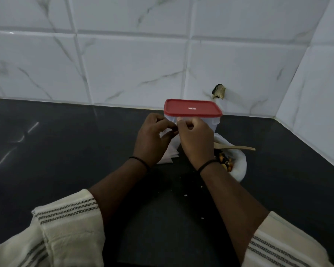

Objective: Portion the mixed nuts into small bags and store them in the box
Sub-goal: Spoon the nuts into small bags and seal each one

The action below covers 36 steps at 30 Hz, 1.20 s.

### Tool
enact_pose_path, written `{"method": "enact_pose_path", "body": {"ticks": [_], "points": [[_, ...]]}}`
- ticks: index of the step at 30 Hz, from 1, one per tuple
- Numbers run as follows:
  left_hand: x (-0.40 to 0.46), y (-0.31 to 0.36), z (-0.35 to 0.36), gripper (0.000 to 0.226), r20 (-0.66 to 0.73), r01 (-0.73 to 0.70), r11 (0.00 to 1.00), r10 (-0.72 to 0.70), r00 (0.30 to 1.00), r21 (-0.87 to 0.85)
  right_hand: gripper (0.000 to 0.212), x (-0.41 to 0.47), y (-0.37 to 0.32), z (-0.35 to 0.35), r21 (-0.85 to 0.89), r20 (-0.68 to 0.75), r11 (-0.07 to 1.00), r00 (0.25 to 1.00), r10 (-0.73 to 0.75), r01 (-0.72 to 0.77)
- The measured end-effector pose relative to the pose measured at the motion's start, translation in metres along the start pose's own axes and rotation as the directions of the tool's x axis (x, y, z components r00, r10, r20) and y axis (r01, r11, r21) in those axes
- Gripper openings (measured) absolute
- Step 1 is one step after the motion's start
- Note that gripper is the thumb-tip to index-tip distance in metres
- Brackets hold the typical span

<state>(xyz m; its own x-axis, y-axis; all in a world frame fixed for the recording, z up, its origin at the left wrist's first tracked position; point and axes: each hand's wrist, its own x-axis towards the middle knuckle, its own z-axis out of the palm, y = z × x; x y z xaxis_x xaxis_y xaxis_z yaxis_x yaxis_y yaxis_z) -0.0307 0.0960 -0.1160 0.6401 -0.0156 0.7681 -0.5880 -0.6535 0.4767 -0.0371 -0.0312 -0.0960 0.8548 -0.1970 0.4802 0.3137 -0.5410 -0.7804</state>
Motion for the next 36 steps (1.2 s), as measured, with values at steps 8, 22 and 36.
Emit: {"method": "enact_pose_path", "body": {"ticks": [8,22,36], "points": [[-0.005,0.010,-0.004,0.008,0.035,0.056,0.990,-0.052,0.998,-0.130,0.022,0.001,0.004,-0.001,0.086,0.000,0.995,0.999,-0.051,0.050],[-0.002,-0.001,-0.006,0.006,0.008,0.280,0.940,-0.284,0.959,-0.195,0.016,0.000,0.003,-0.009,0.044,0.191,0.997,0.979,-0.068,0.061],[0.000,0.012,-0.014,0.011,-0.055,-0.001,0.999,0.003,0.998,0.036,0.008,-0.004,-0.001,-0.010,-0.337,-0.010,0.893,0.948,-0.319,0.297]]}}
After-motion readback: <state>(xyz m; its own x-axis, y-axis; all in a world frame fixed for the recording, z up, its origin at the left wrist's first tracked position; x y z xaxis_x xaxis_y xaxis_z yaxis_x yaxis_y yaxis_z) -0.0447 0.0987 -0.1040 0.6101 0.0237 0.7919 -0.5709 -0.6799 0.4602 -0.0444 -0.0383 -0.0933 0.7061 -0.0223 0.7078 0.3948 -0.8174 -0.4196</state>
